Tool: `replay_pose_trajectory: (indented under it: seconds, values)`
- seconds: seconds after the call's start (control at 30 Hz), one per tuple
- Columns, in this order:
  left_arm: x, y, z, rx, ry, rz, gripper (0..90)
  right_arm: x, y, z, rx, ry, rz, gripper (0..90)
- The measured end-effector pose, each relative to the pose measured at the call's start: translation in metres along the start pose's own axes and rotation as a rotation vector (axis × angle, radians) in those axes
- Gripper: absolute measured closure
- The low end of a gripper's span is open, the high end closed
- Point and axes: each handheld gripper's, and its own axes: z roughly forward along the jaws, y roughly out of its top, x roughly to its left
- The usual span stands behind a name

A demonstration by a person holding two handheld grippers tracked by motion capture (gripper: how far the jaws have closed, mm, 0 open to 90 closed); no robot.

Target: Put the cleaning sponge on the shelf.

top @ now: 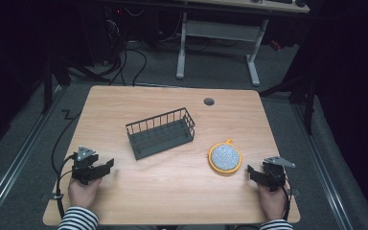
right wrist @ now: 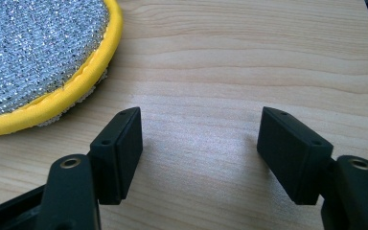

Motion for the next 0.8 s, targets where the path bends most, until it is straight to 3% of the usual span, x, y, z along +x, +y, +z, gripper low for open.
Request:
replay_pose_trajectory:
  seconds: [0.13,0.3,0.63,0.8]
  values:
    - [-0.001,0.004,-0.003,-0.014,-0.025,-0.011,34.4,0.0,0.0,0.0,-0.001,0.001,-0.004,32.3]
    - [-0.008,0.024,-0.011,-0.024,-0.079,-0.002,37.4,0.0,0.0,0.0,0.0,0.002,-0.006,32.0]
    - [-0.017,0.064,-0.023,-0.042,-0.111,0.027,37.0,0.001,0.0,0.0,0.001,0.011,-0.024,32.0]
    - [-0.019,0.077,-0.022,-0.022,-0.123,0.034,36.6,0.001,0.0,0.0,0.0,0.012,-0.024,32.1]
